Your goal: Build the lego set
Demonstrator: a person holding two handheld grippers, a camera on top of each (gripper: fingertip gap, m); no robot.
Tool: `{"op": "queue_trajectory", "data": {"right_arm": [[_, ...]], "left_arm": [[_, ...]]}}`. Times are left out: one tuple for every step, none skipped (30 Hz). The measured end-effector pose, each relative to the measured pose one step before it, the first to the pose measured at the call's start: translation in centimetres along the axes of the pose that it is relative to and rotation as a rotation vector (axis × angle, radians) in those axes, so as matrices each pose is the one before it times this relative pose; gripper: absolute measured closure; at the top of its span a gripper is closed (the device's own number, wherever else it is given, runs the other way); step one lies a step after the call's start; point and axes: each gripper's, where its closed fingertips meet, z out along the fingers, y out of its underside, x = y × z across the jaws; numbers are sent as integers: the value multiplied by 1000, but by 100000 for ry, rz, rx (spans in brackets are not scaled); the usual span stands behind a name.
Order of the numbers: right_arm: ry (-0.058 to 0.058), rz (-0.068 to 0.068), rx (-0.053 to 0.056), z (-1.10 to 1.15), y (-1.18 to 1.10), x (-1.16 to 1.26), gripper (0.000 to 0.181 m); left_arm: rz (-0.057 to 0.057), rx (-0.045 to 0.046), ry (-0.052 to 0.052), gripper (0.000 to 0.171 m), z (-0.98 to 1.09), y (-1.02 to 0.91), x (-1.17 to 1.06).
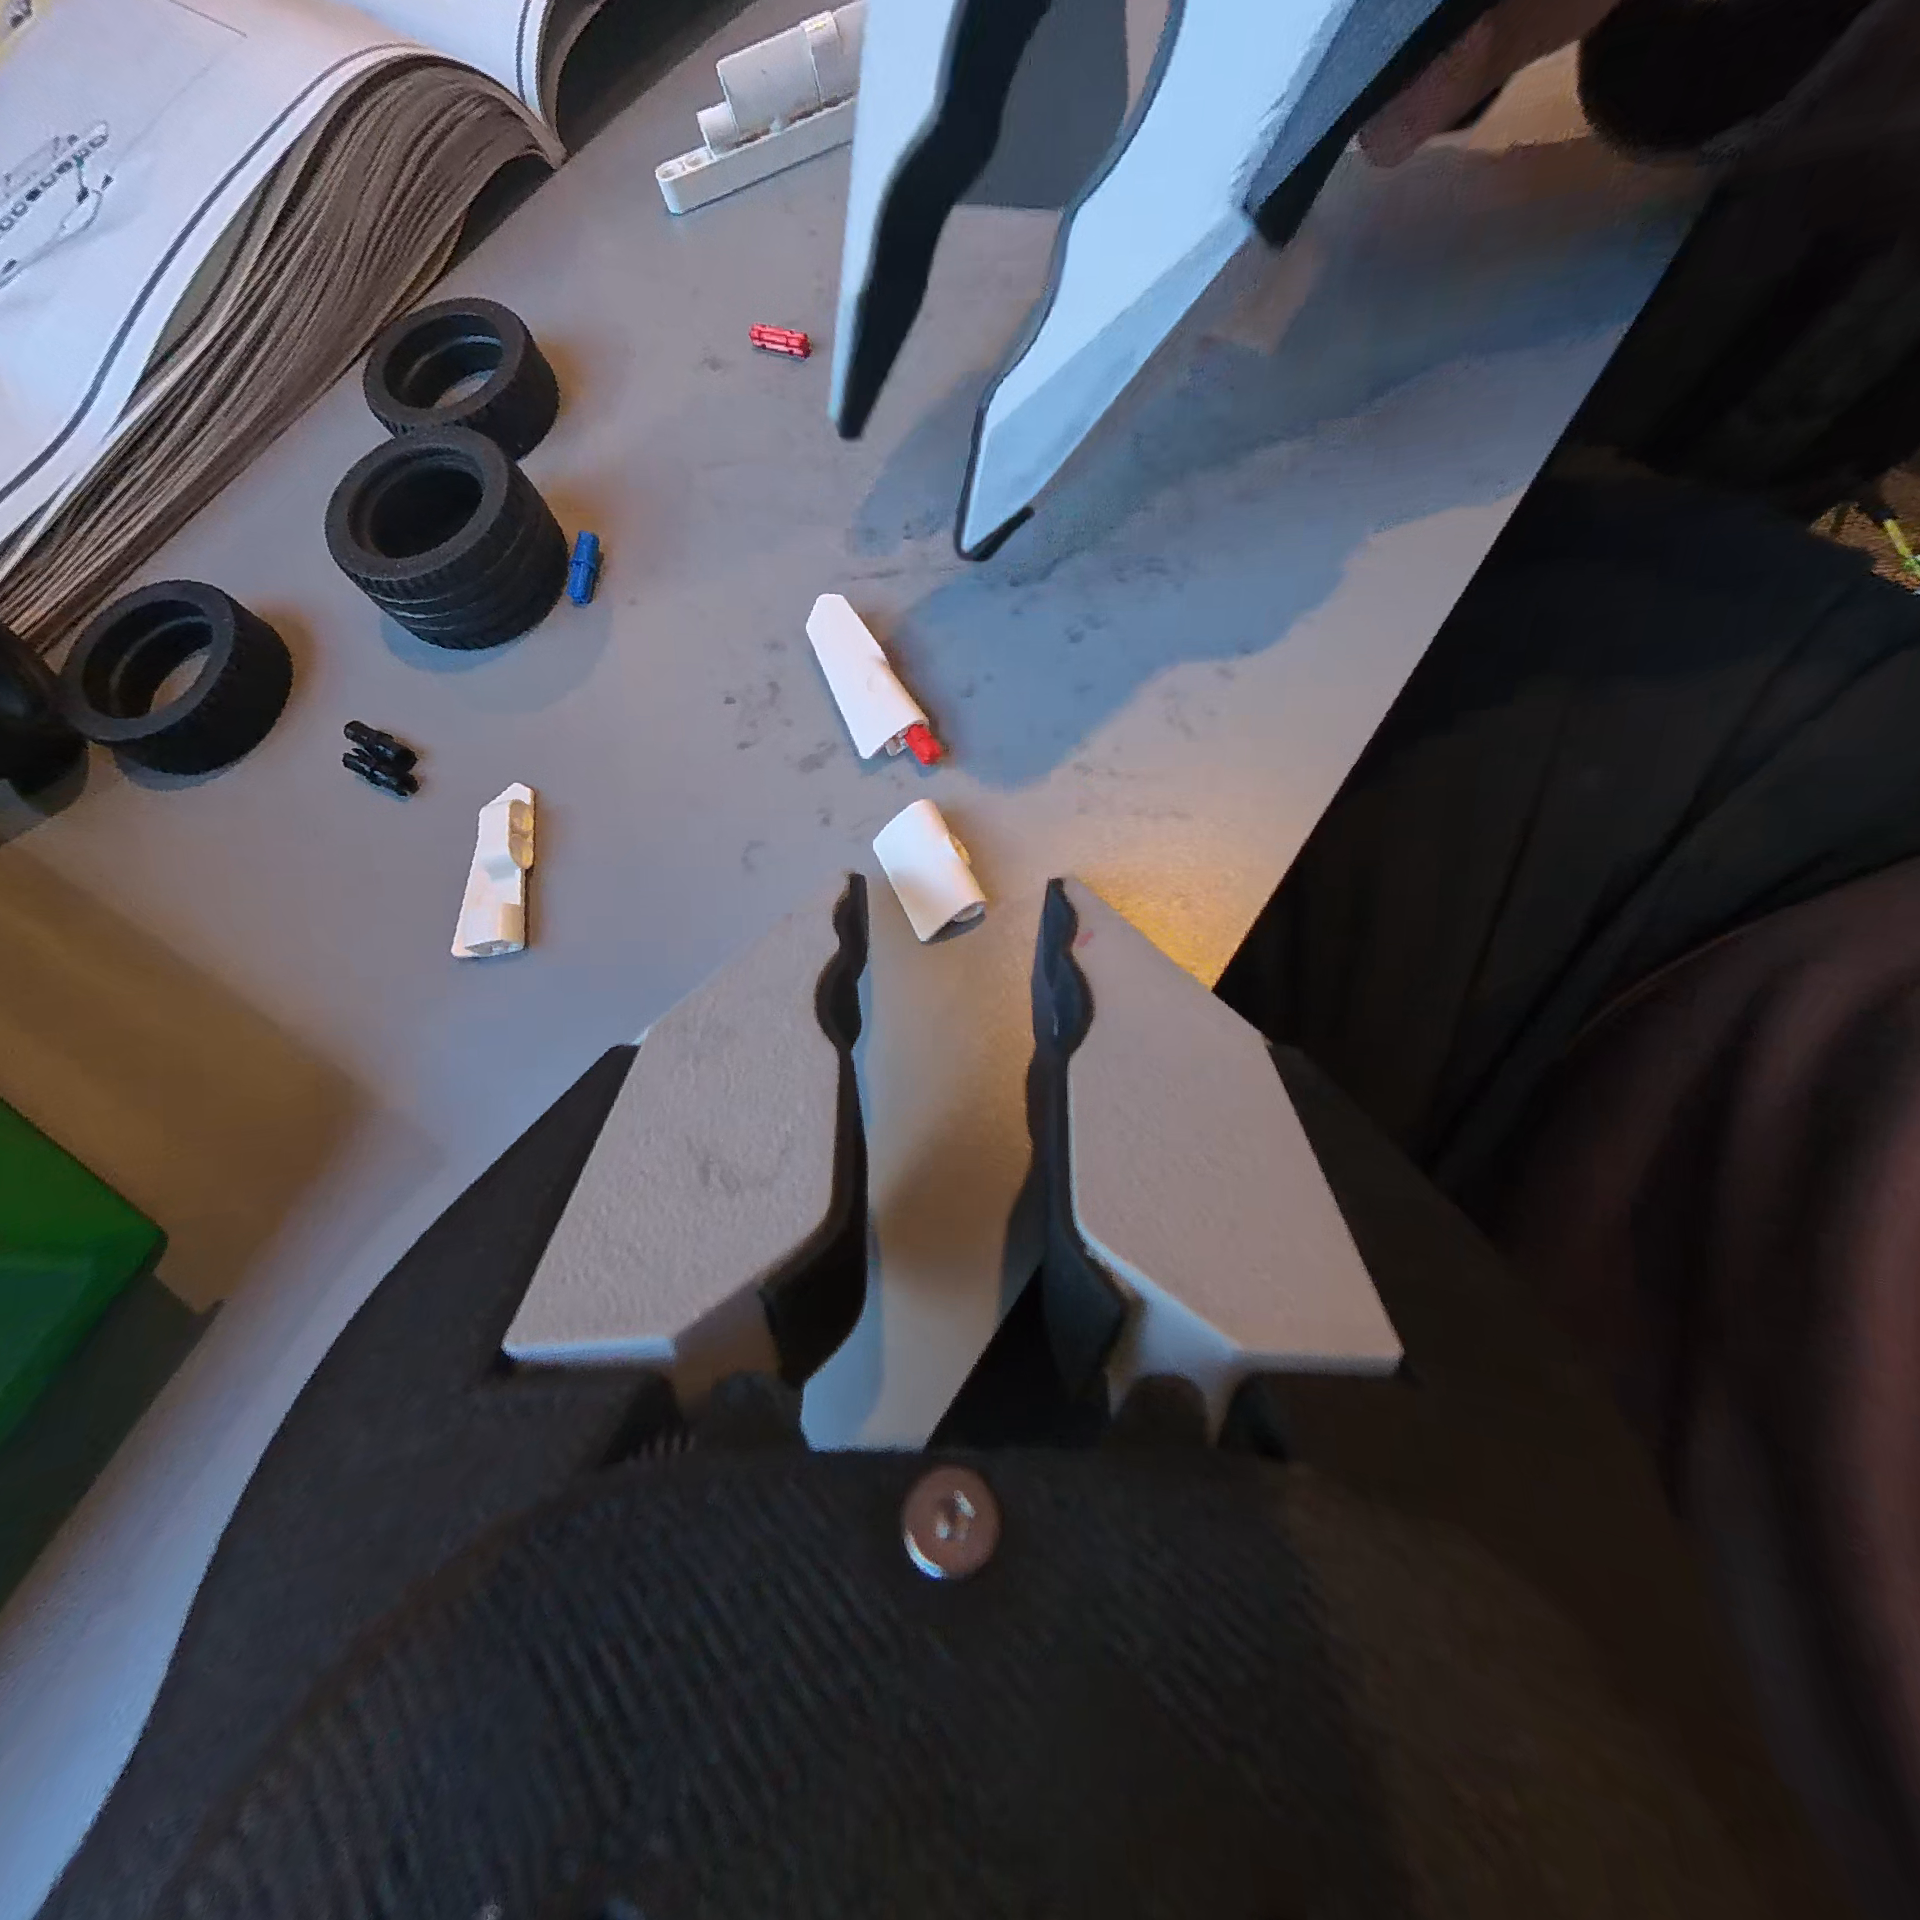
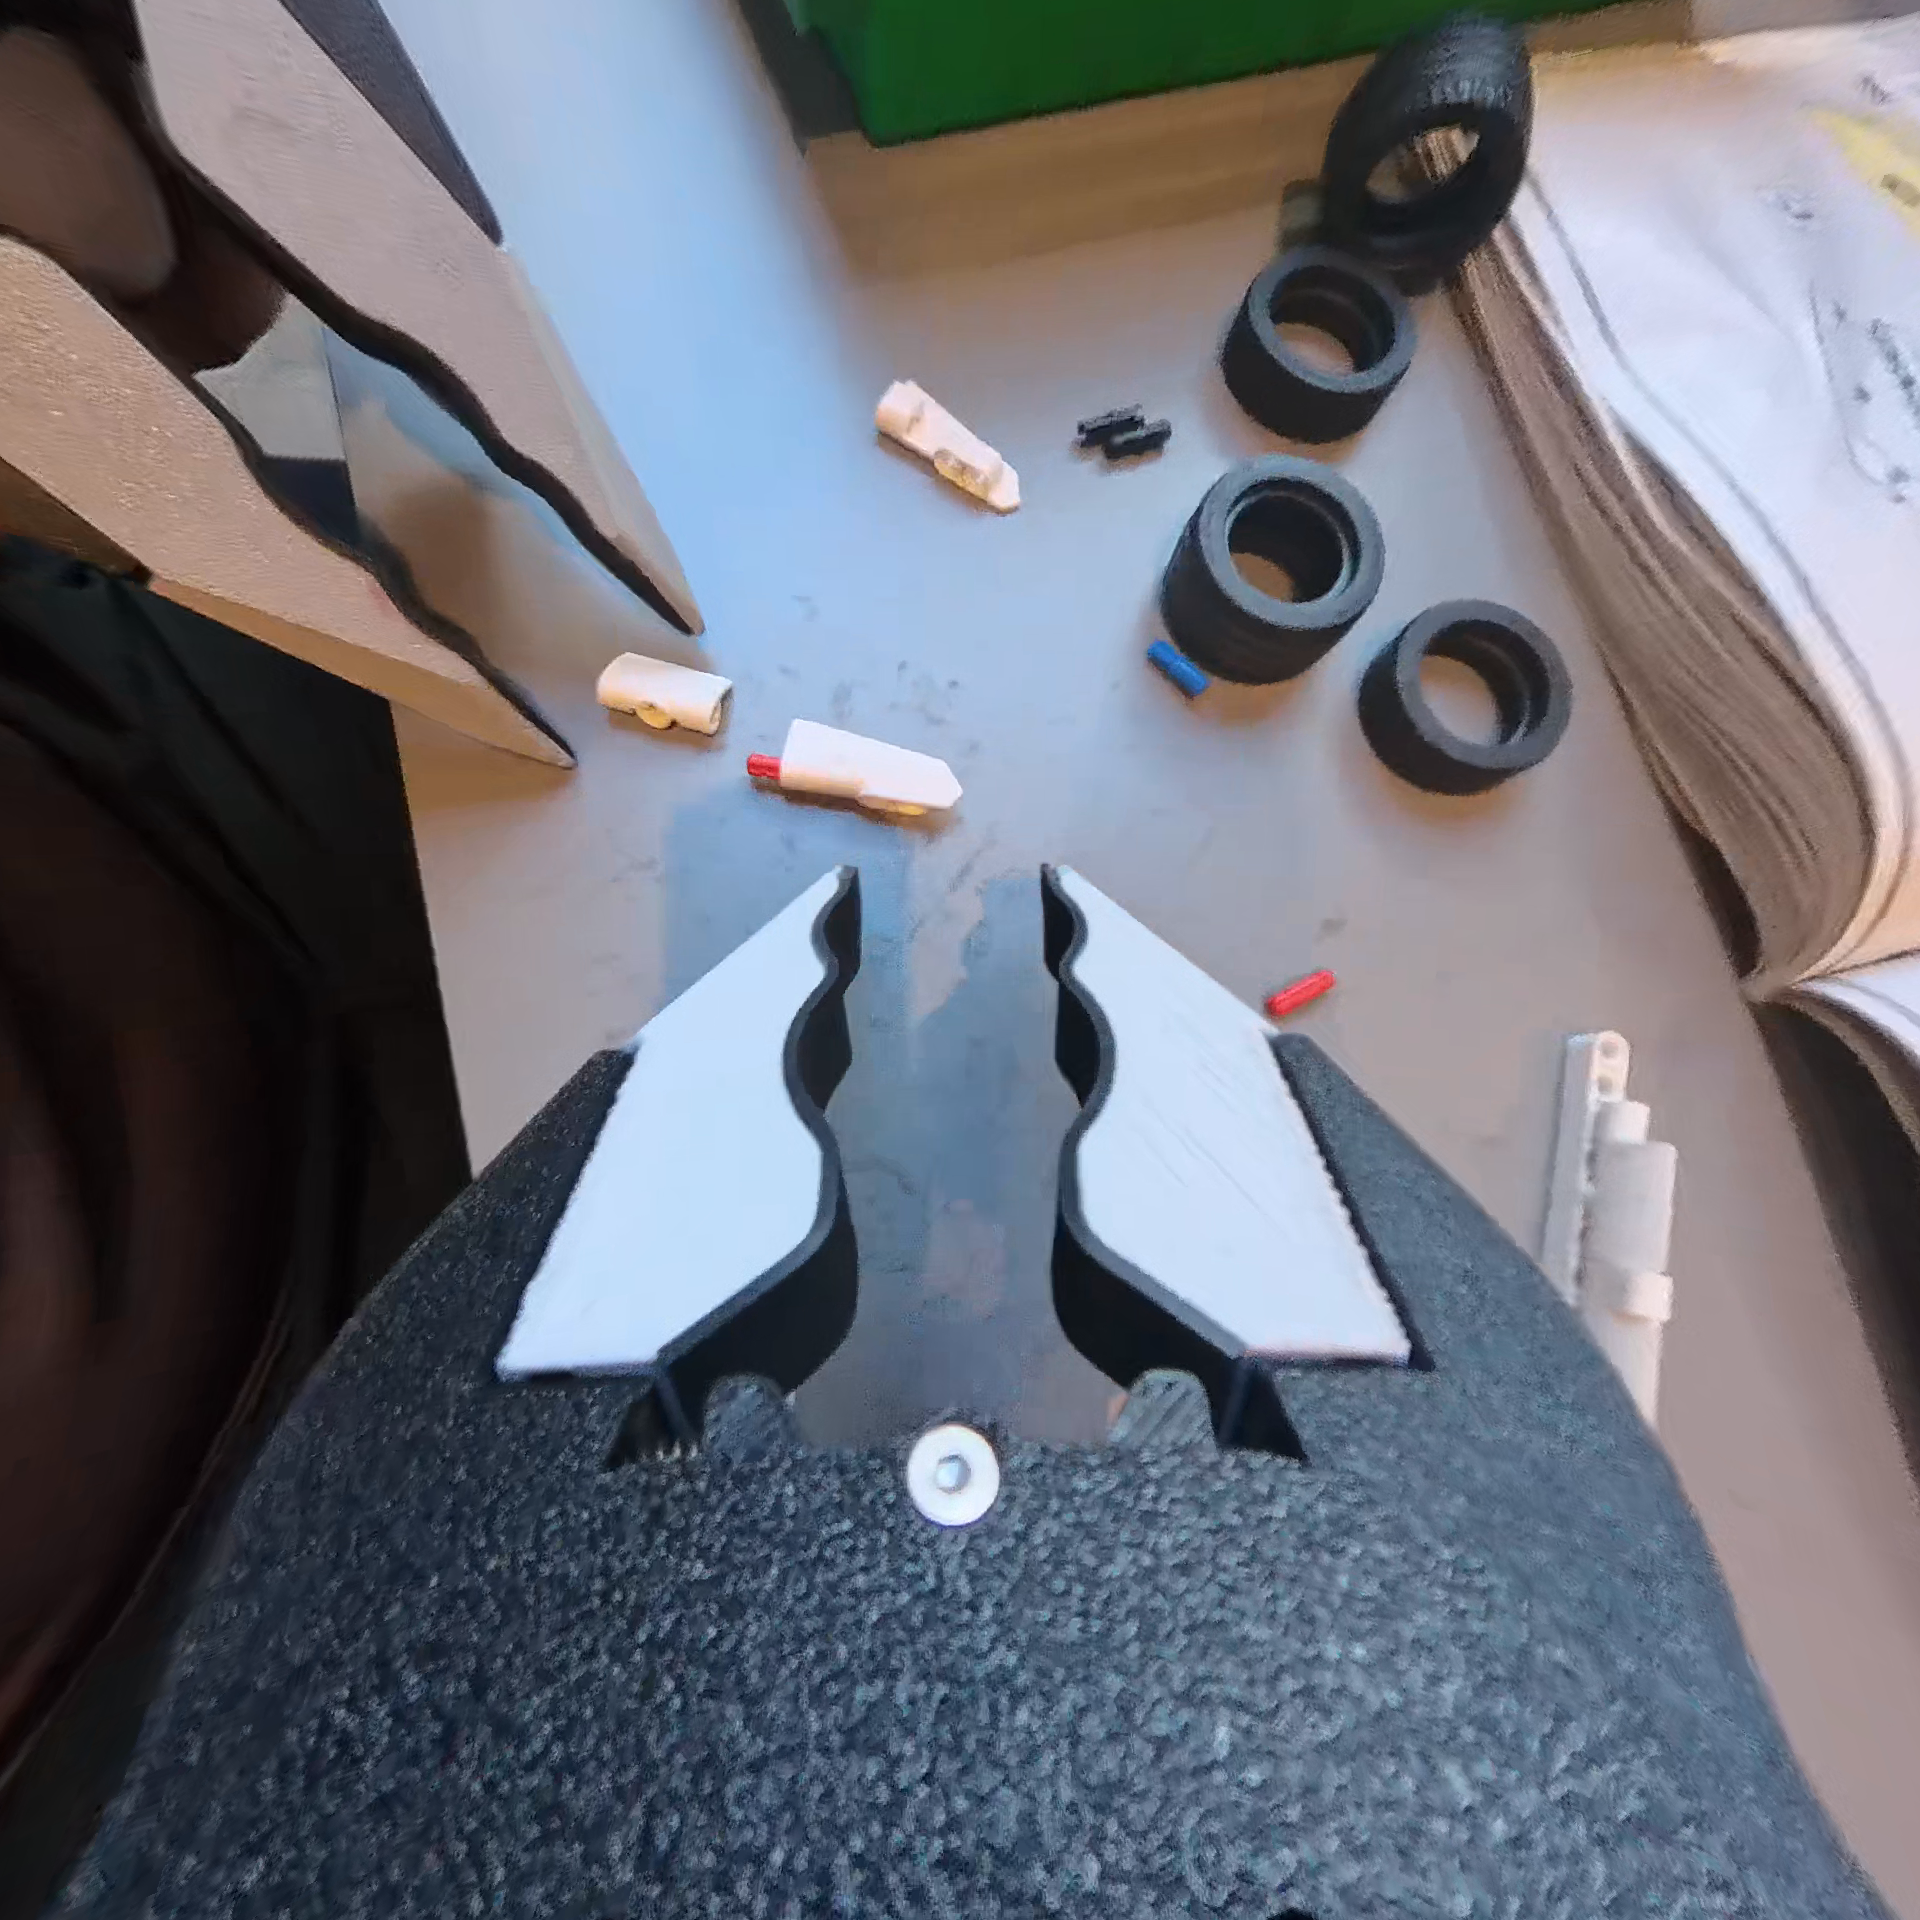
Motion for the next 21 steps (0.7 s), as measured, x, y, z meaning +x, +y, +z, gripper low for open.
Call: {"op": "queue_trajectory", "data": {"right_arm": [[791,-1859,526,-153,-275,199,142],[849,-1664,166,-76,-206,254,140],[-44,-2180,168,16,-172,146,138],[-1057,-3407,168,82,-100,-14,134],[-598,-3837,-162,151,-5,27,137],[-1845,-3607,-164,221,-9,-174,139],[-3444,-2931,218,268,-93,-403,138],[-3257,-2451,189,318,-127,-395,138],[-2848,-2517,-354,349,-69,-345,139],[-2054,-2326,-1034,372,5,-242,140],[-791,-2040,-1219,367,27,-89,140],[-875,-1964,-802,342,-29,-122,140],[-1663,-1587,-176,272,-105,-227,144],[-1059,-865,513,143,-184,-84,145],[-264,-587,62,93,-97,66,144],[-607,-744,-130,68,-35,-10,144],[-621,-961,189,24,-48,-53,144],[-591,-997,252,23,-28,-79,145],[-735,-809,268,21,-22,-93,147],[-678,-391,259,8,-6,-58,148],[-735,106,250,11,9,-32,148]], "left_arm": [[118,-128,-142,140,-33,27,-44],[35,-119,-18,140,-39,32,-19],[-101,-82,-83,140,-45,36,-26],[-59,1,29,140,-32,29,-2],[-45,-49,16,140,-50,46,9],[-24,-256,-67,140,-61,46,-1],[168,-377,-208,139,-78,71,-42],[273,-504,-395,139,-110,96,-82],[322,-481,-150,140,-119,109,-88],[229,-409,483,141,-102,119,-10],[-61,-261,1035,142,-81,95,45],[-294,-106,1350,143,-51,59,80],[-417,-48,1834,142,-6,23,155],[-710,-115,1929,142,62,-37,184],[-808,-162,1223,142,97,-68,97],[-471,-148,479,142,135,-95,19],[-237,-110,-89,142,134,-112,-58],[-178,-151,-110,142,132,-109,-55],[-223,-89,-63,141,123,-103,-81],[-278,-13,148,142,116,-88,-70],[-335,-39,486,142,115,-83,-60]]}}
